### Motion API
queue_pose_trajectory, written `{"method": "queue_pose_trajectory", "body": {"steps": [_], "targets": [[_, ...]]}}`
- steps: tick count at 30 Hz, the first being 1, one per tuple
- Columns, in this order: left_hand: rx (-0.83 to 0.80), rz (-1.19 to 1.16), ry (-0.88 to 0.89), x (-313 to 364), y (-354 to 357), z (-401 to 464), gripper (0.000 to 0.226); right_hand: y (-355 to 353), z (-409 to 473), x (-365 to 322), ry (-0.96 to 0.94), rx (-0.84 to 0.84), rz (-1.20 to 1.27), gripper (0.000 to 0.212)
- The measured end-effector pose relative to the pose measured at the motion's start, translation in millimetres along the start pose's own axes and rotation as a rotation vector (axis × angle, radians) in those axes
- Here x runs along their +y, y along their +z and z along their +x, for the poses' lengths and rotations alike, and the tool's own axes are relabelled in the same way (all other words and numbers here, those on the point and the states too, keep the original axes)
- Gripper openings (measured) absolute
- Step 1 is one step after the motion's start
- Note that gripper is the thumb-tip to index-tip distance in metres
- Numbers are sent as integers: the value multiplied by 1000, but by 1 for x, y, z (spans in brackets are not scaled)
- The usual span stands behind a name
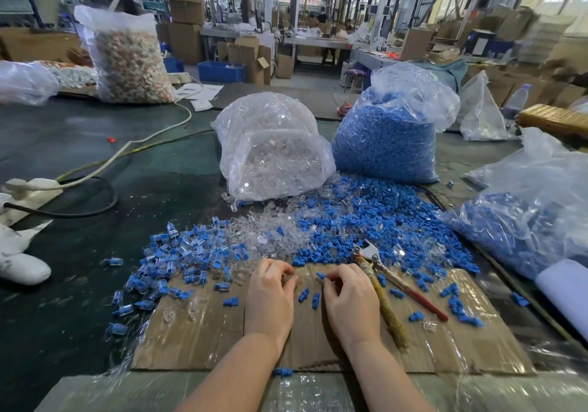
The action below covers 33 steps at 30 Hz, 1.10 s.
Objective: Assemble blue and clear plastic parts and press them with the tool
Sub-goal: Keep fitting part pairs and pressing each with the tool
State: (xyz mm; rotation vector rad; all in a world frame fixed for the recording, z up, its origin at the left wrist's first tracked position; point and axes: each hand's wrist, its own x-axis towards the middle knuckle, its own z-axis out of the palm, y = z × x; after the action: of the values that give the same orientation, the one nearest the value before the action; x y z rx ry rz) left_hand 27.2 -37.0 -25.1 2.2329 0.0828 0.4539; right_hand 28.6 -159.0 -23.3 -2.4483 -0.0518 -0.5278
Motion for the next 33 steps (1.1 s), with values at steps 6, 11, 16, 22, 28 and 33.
{"method": "queue_pose_trajectory", "body": {"steps": [6, 11, 16, 22, 28, 33], "targets": [[30, -77, 63, 0, -3, -1, 27, 1, 0, 1, 13, 15, 7, 4], [-16, -62, 67, -2, -2, 0, 36, 2, 0, 1, 16, 21, -2, 4], [-25, -70, 41, -3, -1, 0, 23, 1, 0, 1, 24, 13, 13, 4], [-58, -29, 72, -3, 1, 0, 28, 1, -1, 1, 28, 8, 20, 4], [-142, 29, 58, -4, 3, 0, 32, 1, -1, 2, 20, 3, 11, 4], [-136, 21, 70, -3, 3, 0, 17, 1, 0, 2, 17, 4, 16, 4]]}}
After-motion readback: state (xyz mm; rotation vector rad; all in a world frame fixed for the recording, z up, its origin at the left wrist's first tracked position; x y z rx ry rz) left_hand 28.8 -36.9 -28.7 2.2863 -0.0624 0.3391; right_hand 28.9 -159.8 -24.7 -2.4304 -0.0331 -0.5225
